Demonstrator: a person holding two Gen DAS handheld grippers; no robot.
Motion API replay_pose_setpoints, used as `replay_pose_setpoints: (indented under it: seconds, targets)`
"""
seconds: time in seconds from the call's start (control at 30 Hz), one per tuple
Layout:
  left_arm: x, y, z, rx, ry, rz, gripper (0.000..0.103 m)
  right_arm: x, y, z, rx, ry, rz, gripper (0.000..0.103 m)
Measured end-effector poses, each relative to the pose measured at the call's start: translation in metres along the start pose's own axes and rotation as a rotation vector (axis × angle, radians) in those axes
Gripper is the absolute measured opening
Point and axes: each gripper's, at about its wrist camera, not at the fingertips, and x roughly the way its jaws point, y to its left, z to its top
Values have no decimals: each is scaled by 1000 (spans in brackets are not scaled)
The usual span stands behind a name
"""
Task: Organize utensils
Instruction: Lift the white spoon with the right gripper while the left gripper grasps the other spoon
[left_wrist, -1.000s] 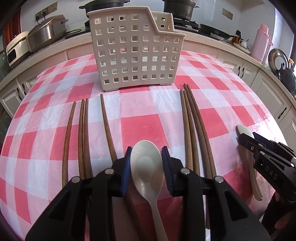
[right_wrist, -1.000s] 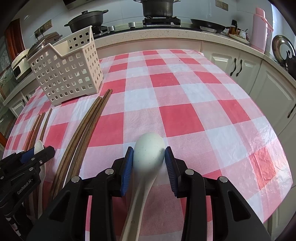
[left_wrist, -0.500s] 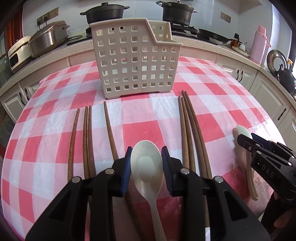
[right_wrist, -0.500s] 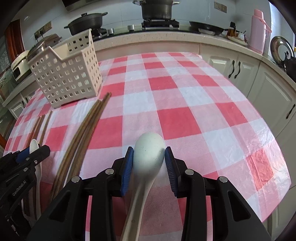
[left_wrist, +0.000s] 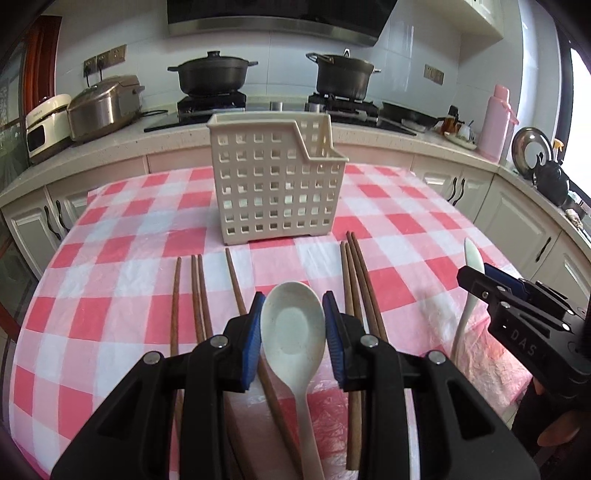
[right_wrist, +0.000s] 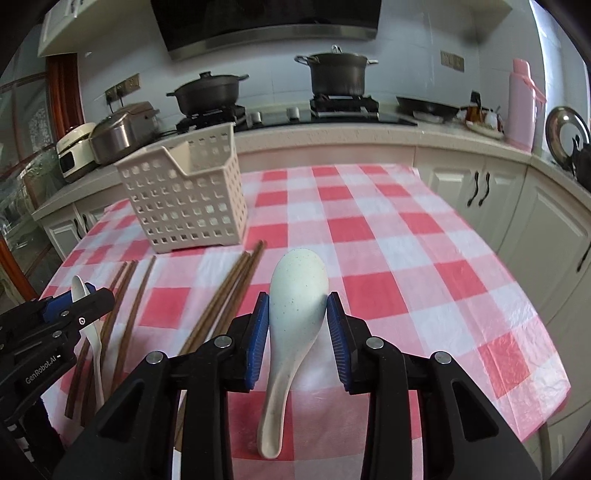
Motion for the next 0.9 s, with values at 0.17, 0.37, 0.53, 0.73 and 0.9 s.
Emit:
replay_pose_setpoints:
  seconds: [0.17, 0.37, 0.53, 0.73, 0.9]
  targets:
    - [-13, 7, 1, -10, -24, 2, 30, -8, 2, -1, 5, -26, 21, 31]
    - [-30, 10, 2, -1, -72, 7, 30, -22, 2, -3, 5, -67, 45, 31]
    - [-40, 11, 4, 11, -101, 9, 30, -28, 3, -3, 0, -89, 45, 31]
    - [-40, 14, 10, 12, -110, 14, 30, -31, 8, 1, -11, -103, 48, 30]
    - [-38, 14, 14, 19, -114, 16, 30, -29, 10, 4, -16, -109, 50, 28]
